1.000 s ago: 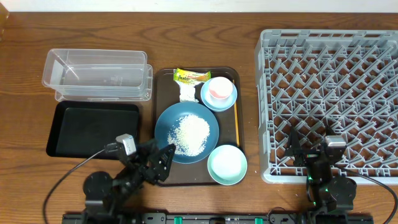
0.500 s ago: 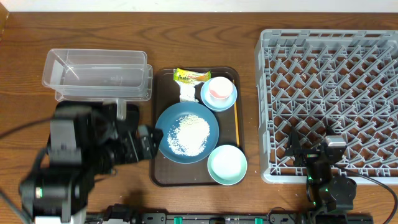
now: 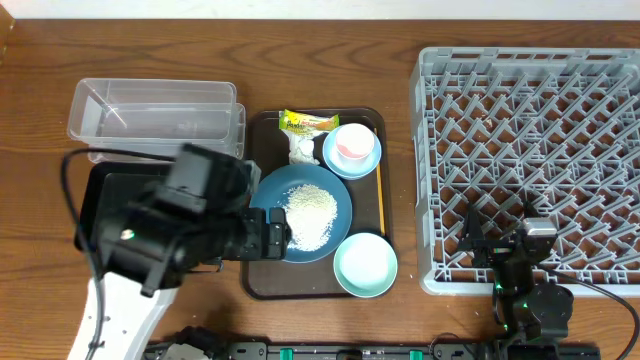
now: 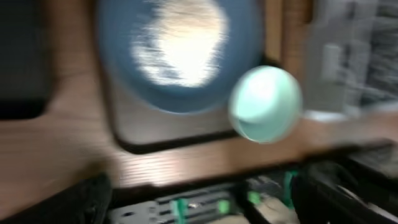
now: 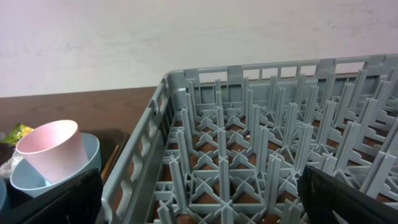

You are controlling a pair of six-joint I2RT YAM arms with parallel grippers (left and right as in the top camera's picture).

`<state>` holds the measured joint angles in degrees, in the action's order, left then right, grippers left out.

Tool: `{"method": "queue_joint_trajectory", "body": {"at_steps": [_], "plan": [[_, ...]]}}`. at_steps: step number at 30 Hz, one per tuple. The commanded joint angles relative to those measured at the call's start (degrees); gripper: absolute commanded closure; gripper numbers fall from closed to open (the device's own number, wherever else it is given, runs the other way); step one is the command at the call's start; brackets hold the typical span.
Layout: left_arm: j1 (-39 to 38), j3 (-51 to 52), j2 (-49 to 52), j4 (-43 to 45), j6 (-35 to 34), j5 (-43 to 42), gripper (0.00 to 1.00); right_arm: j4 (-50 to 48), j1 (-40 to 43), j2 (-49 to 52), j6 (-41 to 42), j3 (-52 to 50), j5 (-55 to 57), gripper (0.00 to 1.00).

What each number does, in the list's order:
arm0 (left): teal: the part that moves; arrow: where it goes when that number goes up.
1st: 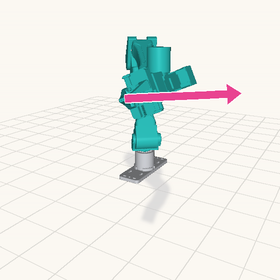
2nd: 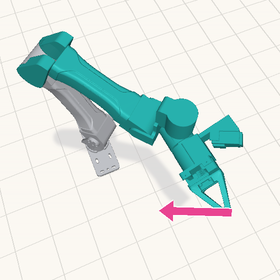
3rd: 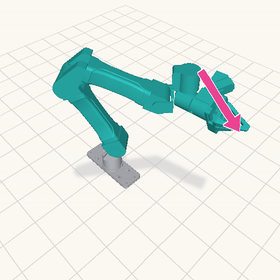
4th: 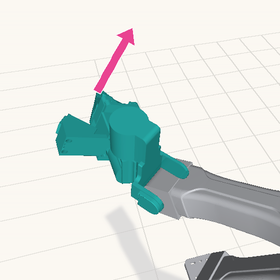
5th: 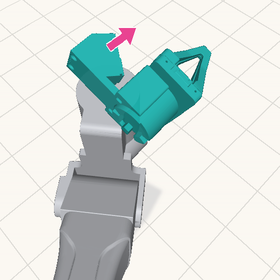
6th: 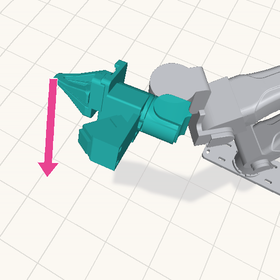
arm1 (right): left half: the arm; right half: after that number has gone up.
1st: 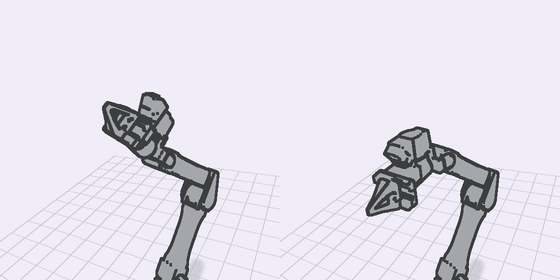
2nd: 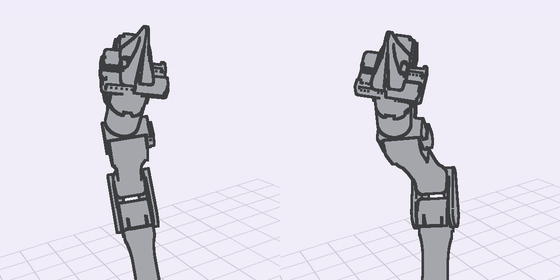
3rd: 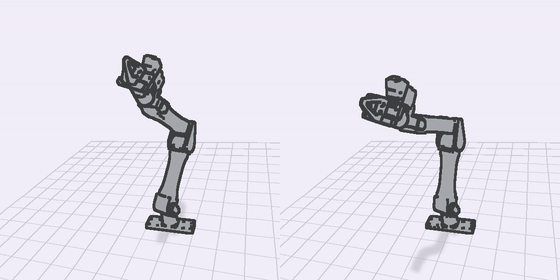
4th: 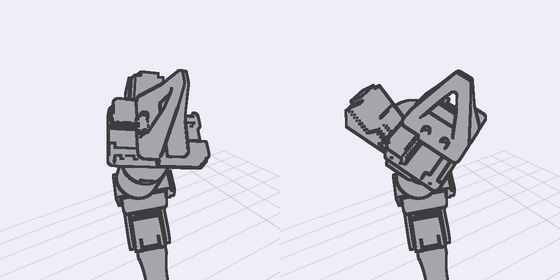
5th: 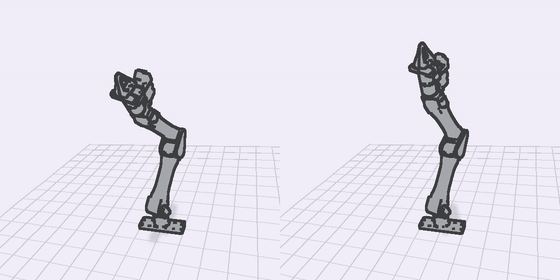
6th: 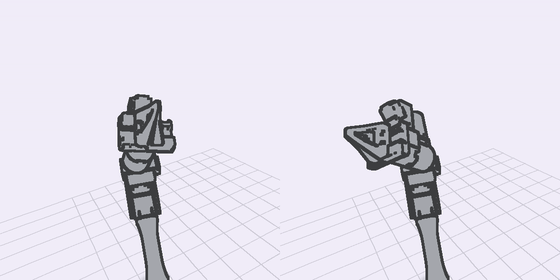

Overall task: Sort waste into correct bins and load items into the dishwasher rack
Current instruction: 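Grasp the rim of the blue plate with the left gripper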

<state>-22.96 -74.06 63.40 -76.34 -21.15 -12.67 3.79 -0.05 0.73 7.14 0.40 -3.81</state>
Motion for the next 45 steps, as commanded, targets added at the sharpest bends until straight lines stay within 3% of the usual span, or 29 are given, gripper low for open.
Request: {"method": "queue_joint_trajectory", "body": {"at_steps": [1, 10, 16, 26, 34, 41, 45], "plan": [[-1.88, -1.03, 1.07, 1.05, -8.52, 15.72, 0.06, 0.22, 0.37, -0.17, -0.52, -0.09, 0.39, 0.01], [-1.88, -0.79, 1.86, 1.33, -8.55, 14.62, 0.06, 0.22, 0.37, -0.17, -0.52, -0.09, 0.39, 0.01], [-3.48, 0.96, 2.47, 7.13, -4.44, -1.29, 0.06, 0.22, 0.37, -0.17, -0.52, -0.09, 0.39, 0.01], [-12.44, 1.14, 14.88, 20.39, -6.84, -0.81, 0.21, 0.22, 0.37, -0.17, -0.52, -0.09, 0.39, 0.01], [-19.26, 1.14, 28.28, 21.22, -10.97, 9.16, 0.22, 0.22, 0.37, -0.17, -0.52, -0.09, 0.39, 0.01], [-21.97, 1.14, 36.15, 25.68, -11.19, 10.19, 0.31, 0.22, 0.37, -0.17, -0.52, -0.09, 0.39, 0.01], [-22.51, 1.14, 39.58, 28.04, -14.88, 10.67, 0.34, 0.22, 0.37, -0.17, -0.52, -0.09, 0.39, 0.01]]}}
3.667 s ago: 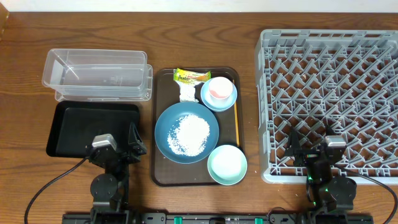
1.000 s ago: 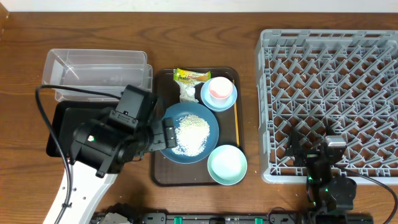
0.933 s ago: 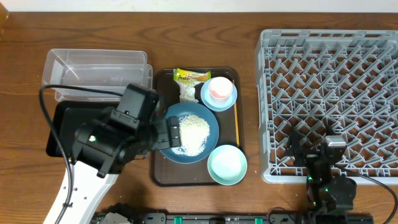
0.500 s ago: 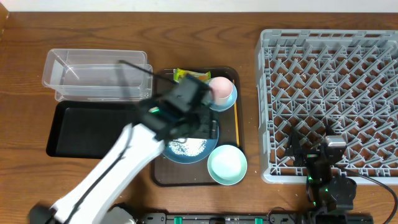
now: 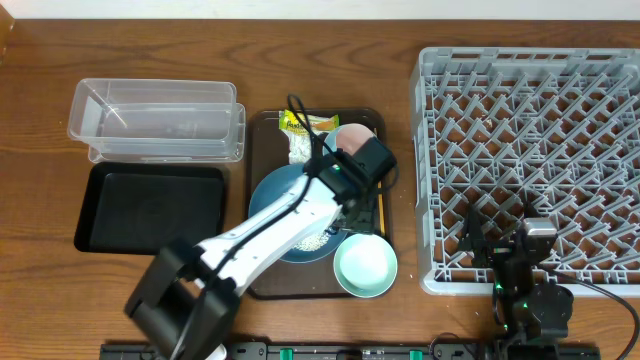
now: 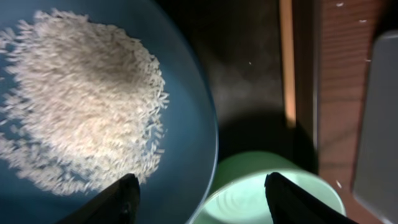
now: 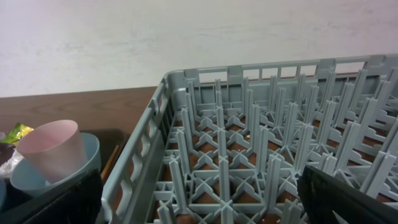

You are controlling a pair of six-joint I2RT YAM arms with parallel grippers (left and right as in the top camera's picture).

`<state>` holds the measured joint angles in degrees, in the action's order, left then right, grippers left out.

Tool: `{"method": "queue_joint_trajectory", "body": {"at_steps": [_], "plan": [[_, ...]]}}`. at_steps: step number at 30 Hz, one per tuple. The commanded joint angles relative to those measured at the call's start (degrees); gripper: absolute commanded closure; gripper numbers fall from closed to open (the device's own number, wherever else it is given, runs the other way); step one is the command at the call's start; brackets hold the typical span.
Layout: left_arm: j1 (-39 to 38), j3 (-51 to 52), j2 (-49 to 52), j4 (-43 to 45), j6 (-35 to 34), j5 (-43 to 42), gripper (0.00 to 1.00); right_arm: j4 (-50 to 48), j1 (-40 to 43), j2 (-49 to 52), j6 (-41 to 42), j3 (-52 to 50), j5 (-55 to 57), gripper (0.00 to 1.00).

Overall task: Sort waste into correct bins and load items into the dishwasher rack
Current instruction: 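Grasp the rim of the blue plate with the left gripper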

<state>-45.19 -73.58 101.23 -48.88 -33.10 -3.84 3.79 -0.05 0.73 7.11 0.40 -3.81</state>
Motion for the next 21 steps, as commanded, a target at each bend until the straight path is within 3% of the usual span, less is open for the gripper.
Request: {"method": "queue_joint_trajectory", "body": {"at_steps": [1, 9, 21], "plan": [[-0.28, 0.66, 2.38, 0.92, -3.52, 1.9, 0.36, 0.22, 0.37, -0.17, -0.5, -0.09, 0.39, 0.01], [-0.28, 0.68, 4.72, 2.58, -5.79, 7.34, 0.41, 0.22, 0.37, -0.17, -0.5, -0.09, 0.39, 0.01], [-0.28, 1.27, 5.35, 4.48, -8.2, 7.54, 0.48, 0.22, 0.37, -0.17, -0.5, -0.09, 0.39, 0.01]]}}
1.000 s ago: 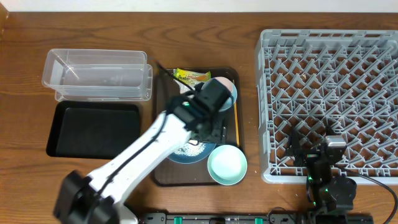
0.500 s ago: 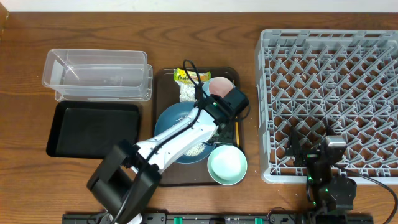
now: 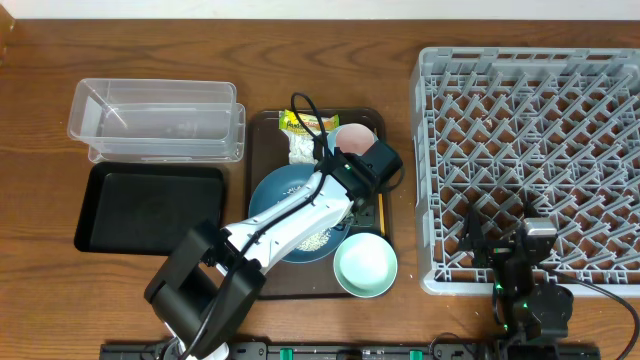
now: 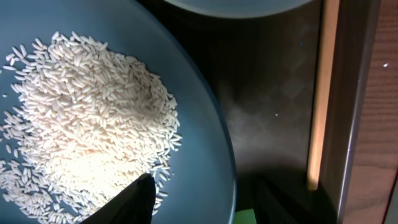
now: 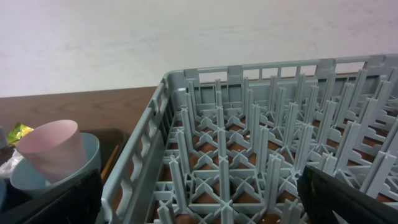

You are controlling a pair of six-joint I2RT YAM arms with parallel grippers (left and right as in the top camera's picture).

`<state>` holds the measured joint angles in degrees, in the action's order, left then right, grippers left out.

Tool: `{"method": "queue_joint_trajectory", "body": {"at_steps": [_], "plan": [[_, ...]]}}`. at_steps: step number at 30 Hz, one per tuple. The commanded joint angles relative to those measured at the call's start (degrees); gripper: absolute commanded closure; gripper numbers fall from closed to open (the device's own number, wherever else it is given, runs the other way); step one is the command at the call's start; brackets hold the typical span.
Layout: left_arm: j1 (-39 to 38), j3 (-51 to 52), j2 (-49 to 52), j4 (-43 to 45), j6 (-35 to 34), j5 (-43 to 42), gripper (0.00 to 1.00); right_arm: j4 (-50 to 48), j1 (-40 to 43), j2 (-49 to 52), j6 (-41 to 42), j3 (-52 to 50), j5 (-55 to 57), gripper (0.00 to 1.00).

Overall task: Sort waste into correct bins and load items into the dishwasher rack
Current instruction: 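Grasp the rim of the blue plate with the left gripper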

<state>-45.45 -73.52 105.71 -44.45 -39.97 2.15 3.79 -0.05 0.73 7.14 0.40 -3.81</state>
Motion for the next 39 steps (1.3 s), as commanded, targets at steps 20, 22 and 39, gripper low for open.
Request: {"method": "queue_joint_trajectory", "body": {"at_steps": [20, 22, 39], "plan": [[-1.05, 2.84, 1.79, 2.89, -1.51, 1.57, 0.55, 0.22, 0.37, -0.17, -0.52, -0.09, 0.39, 0.01], [-1.05, 3.69, 1.79, 3.69, -1.53, 1.57, 0.57, 0.22, 0.37, -0.17, -0.52, -0.09, 0.39, 0.01], [-1.03, 4.15, 1.29, 4.66, -1.51, 1.55, 0.78, 0.22, 0.37, -0.17, -0.52, -0.09, 0.39, 0.01]]}}
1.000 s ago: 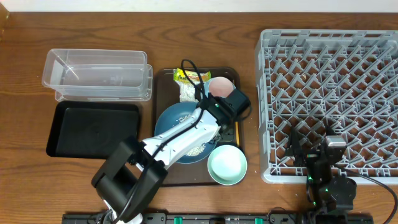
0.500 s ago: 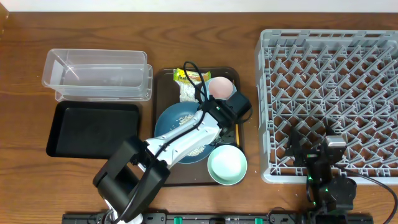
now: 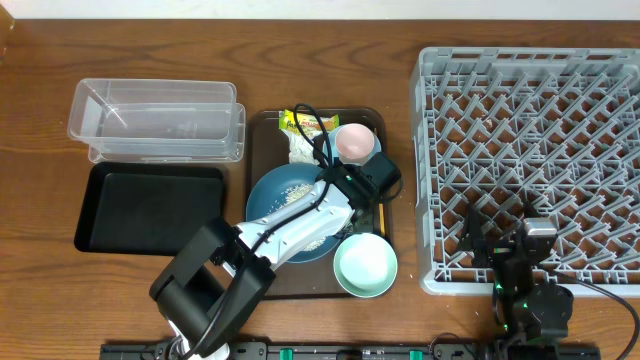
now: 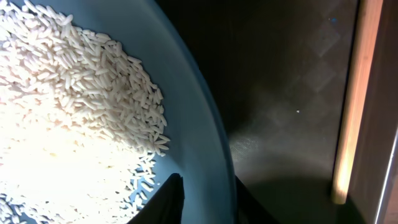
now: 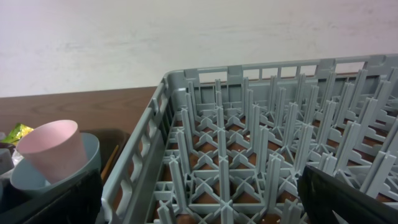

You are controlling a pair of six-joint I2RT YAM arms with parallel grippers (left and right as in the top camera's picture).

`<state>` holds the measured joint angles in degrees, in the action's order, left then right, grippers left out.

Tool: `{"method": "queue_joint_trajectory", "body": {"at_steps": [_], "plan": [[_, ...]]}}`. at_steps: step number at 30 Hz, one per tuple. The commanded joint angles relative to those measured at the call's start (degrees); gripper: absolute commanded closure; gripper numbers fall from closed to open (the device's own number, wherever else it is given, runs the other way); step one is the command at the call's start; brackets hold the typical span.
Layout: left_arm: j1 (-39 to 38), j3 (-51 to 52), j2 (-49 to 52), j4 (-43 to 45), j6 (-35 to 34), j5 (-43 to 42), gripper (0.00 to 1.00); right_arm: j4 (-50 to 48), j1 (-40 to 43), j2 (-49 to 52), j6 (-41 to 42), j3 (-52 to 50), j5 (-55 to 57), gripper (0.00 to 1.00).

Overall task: Sort waste into correct bins and load items into the dishwasher rack
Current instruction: 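Grasp the rim of the blue plate with the left gripper, then lift the blue plate and carry it over the black tray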

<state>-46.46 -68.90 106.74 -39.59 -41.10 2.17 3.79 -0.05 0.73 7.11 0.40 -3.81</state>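
A blue plate [image 3: 285,200] heaped with white rice [image 4: 68,106] lies on the brown tray [image 3: 262,140]. My left gripper [image 3: 355,200] is down at the plate's right rim [image 4: 214,143], one finger [image 4: 171,199] inside it and the other outside, shut on the rim. A mint bowl [image 3: 365,265] sits at the tray's front right. A pink cup [image 3: 354,142] stands in a light blue bowl [image 5: 90,155] at the back right, beside a yellow-green wrapper [image 3: 300,121]. My right gripper [image 5: 199,199] stands open over the front left of the grey dishwasher rack [image 3: 530,110], holding nothing.
A clear plastic bin [image 3: 155,120] and a black tray [image 3: 150,208] lie left of the brown tray. A thin wooden stick [image 4: 348,93] lies along the tray's right edge. White crumpled waste [image 3: 303,150] sits behind the plate.
My left gripper has dropped closer to the plate's right rim and its fingers have narrowed onto it. The right arm, bowls and cup have not moved.
My left arm was over the black tray, left of the plate. Then it was across the tray with its open fingers above the plate's right rim and the mint bowl. It stood lower over the rim after that, and now its fingers grip the rim.
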Motion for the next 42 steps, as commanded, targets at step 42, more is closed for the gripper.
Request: {"method": "queue_joint_trajectory", "body": {"at_steps": [42], "plan": [[18.36, -1.88, -36.22, -16.68, 1.11, 2.78, 0.94, 0.22, 0.37, -0.17, -0.5, -0.09, 0.39, 0.01]]}}
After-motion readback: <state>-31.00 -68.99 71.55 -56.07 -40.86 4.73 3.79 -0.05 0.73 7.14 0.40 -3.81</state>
